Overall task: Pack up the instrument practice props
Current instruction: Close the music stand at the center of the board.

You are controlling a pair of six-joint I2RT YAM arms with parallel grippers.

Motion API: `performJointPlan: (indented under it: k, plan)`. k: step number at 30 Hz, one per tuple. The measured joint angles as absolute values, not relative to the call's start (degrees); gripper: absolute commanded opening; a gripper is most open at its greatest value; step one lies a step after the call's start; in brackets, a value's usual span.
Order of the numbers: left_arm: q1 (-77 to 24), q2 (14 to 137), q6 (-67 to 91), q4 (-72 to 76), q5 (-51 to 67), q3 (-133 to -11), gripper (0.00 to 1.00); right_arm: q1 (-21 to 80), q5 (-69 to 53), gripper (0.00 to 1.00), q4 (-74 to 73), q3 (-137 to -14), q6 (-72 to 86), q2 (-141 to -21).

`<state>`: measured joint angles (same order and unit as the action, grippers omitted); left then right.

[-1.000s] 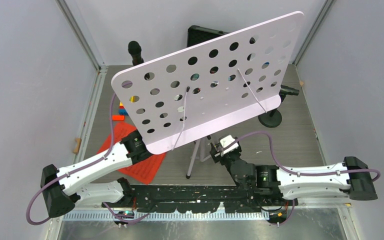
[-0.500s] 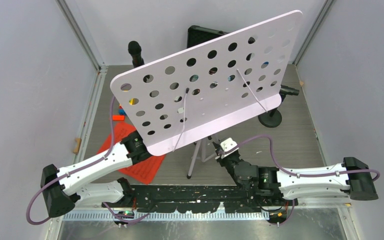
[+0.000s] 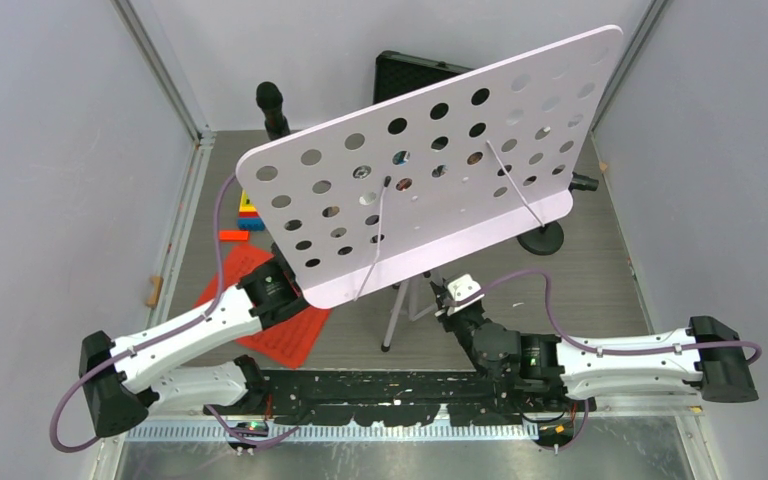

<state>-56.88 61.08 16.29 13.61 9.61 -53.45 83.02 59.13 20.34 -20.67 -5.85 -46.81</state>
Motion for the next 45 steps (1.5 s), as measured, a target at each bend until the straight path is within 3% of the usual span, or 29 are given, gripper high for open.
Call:
performJointPlan:
  k: [8, 21, 26, 28, 32, 33, 45]
  plan:
    - [-56.88, 59.11, 16.29, 17.30, 7.70, -53.45, 0.67, 83.02, 59.02, 0.00, 20.36, -20.10, -5.67, -45.80]
    - [-56.88, 64.29, 16.08, 21.56, 8.82, -54.87, 0.56, 83.00, 59.02, 0.00, 20.25, -20.01, -5.04, -45.60]
    - [-56.88, 65.43, 15.84, 21.61, 9.28, -57.36, 0.59, 83.00, 58.98, 0.00, 20.08, -20.01, -4.78, -45.47]
    - [-56.88, 65.41, 15.68, 21.71, 9.28, -58.08, 0.48, 83.00, 58.92, 0.00, 19.88, -20.01, -4.67, -45.30]
    - [-57.23, 65.34, 15.88, 21.85, 10.81, -58.43, 0.08, 82.98, 58.87, 0.00, 19.66, -20.01, -4.34, -45.04]
    - [-57.30, 65.34, 15.68, 21.67, 11.66, -58.43, 0.04, 82.96, 58.94, 0.00, 19.59, -20.01, -4.19, -44.91]
    - [-57.08, 65.41, 13.80, 19.73, 12.60, -59.33, 0.00, 82.85, 60.07, 0.00, 18.74, -21.23, -2.33, -46.22]
